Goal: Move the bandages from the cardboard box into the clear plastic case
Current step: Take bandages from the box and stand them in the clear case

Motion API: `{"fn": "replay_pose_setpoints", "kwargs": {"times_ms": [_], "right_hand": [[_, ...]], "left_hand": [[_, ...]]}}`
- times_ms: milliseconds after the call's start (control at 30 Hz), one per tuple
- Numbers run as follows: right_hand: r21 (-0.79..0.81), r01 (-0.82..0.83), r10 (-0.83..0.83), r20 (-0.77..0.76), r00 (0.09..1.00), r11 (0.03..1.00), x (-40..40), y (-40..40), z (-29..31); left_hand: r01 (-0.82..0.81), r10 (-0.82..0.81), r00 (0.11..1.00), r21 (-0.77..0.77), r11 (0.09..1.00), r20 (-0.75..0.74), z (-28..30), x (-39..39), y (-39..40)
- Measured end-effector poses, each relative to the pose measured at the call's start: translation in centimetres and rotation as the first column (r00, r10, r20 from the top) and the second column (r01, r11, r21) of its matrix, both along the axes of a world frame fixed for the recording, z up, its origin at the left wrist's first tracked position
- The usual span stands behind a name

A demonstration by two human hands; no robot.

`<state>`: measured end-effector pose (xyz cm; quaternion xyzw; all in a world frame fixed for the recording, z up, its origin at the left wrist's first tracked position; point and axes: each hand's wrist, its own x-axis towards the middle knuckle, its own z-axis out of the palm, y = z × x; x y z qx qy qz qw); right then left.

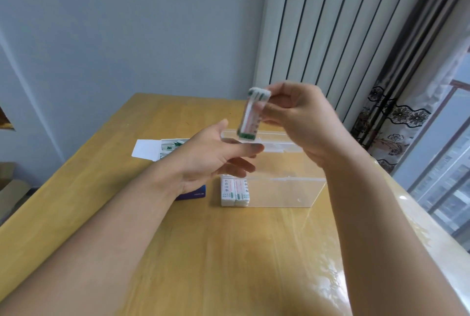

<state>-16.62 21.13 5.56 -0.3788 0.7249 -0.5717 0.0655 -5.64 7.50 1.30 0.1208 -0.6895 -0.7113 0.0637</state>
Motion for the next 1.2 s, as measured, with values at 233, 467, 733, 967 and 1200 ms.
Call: {"fn": "replay_pose_setpoints", "kwargs": {"times_ms": [233, 467, 733, 967, 1200], "right_hand": [[0.682, 0.149, -0.138, -0.07, 0.988, 0.716, -4.1, 0.1, -4.1], [0.853, 0.146, -0.015, -0.16, 0.987, 0.501, -4.2, -1.9, -6.6], [0.944, 0.121, 0.026, -0.135, 0.991, 0.306, -4.0, -2.4, -6.7], [0.956, 0.071, -0.013, -0.07, 0.997, 0.284, -3.1, -2.2, -5.6], [0.957, 0.008, 0.004, -0.01, 1.0, 0.291, -2.4, -2.7, -4.7]], "left_hand": [[-0.208, 0.198, 0.974, -0.089, 0.974, -0.108, -0.8, -1.1, -0.5], [-0.237, 0.228, 0.96, -0.039, 0.971, -0.161, -0.7, -1.1, -0.5], [-0.25, 0.246, 0.95, 0.001, 0.968, -0.192, -0.6, -1.2, -0.6], [-0.236, 0.232, 0.955, 0.002, 0.972, -0.187, -0.7, -1.2, -0.7], [-0.234, 0.233, 0.956, 0.016, 0.972, -0.179, -0.7, -1.3, -0.7]]}}
